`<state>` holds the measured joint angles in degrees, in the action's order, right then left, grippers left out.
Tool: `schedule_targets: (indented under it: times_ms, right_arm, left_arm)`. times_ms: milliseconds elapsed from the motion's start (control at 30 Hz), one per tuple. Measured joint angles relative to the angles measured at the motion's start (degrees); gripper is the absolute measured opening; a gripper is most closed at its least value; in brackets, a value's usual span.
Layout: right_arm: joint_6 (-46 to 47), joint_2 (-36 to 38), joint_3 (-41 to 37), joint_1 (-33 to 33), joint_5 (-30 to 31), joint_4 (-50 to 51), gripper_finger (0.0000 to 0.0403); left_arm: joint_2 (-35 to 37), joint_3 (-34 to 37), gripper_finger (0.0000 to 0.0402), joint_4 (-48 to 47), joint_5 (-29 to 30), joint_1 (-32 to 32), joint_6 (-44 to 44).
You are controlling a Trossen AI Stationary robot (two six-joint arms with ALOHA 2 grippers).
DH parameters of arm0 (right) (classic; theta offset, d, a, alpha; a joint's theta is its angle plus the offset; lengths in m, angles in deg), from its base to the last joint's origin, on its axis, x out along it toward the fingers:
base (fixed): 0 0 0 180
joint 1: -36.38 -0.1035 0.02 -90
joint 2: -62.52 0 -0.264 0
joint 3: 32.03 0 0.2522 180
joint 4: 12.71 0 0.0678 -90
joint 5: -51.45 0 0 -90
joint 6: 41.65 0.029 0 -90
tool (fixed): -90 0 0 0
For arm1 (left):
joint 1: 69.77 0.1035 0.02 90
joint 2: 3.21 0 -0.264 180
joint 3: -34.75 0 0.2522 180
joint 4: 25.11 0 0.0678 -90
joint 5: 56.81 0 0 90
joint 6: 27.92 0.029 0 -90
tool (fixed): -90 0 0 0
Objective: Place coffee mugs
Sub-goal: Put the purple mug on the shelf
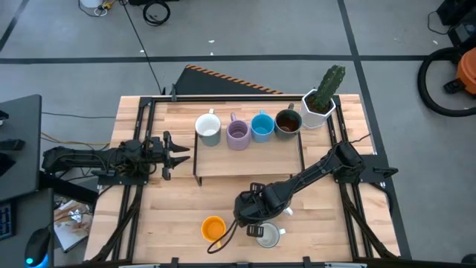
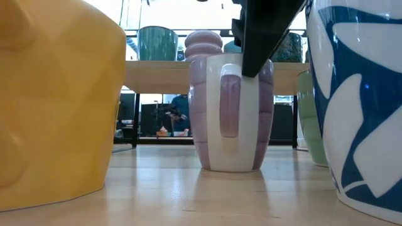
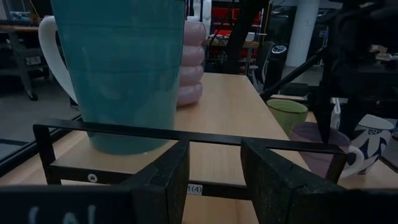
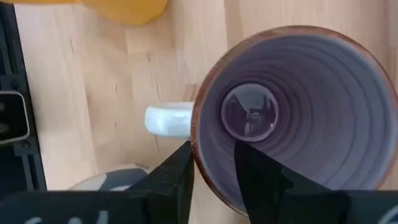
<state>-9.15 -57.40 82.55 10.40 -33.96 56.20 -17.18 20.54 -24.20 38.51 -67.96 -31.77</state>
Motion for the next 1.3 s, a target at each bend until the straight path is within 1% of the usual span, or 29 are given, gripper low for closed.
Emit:
schedule_targets:
  times_ms: [367,633,867,1000,1300]
  right_arm:
    - [-8.8,0.1,0.0,0.0,-1.9,1.9,0.0022]
    - [-13.2,0.2,0.0,0.0,-1.9,2.3,0.0028]
    - [-19.3,0.3,1.6,0.0,-1.5,3.8,0.0023]
    - [-22.9,0.3,4.9,0.0,-1.4,6.4,0.0024]
    - [-28.5,0.4,15.6,0.0,0.3,12.8,0.0025]
  left_arm:
    - [0.0,0.0,0.0149,-0.2,0.0,0.0,-1.5]
    - [0.0,0.0,0.0149,-0.6,0.0,0.0,-1.5]
    - [0.0,0.0,0.0149,-1.3,0.0,0.0,-3.1]
    - [0.0,0.0,0.0149,-1.3,0.0,0.0,-3.0]
    - [0.0,0.0,0.0149,-1.8,0.0,0.0,-3.0]
